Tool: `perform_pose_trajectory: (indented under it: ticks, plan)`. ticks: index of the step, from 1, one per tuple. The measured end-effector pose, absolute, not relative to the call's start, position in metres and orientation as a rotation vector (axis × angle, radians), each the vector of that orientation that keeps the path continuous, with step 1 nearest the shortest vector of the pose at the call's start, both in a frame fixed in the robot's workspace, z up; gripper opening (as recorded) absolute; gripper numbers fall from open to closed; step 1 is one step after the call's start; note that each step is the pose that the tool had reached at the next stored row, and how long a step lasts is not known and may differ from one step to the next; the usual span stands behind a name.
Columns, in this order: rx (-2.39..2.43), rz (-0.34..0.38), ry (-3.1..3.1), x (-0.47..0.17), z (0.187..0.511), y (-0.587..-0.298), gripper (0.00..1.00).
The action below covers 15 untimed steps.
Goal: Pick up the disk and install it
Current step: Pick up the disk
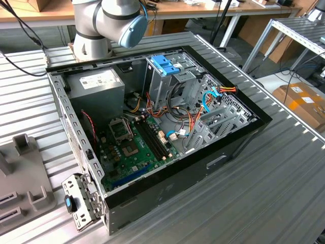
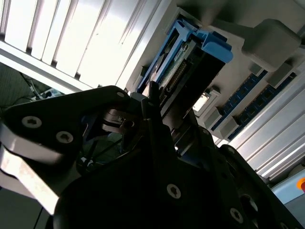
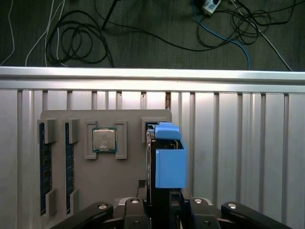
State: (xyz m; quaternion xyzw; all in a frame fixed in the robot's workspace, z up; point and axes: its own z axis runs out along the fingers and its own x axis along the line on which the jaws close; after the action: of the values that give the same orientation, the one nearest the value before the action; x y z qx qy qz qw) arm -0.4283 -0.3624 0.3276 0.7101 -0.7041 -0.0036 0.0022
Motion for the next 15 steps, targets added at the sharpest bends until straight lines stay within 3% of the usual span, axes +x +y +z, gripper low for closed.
perform_pose_trajectory:
  ticks: [15]
  plan:
    - [2.224,-0.003,-2.205,-0.428,0.353,-0.362,0.35]
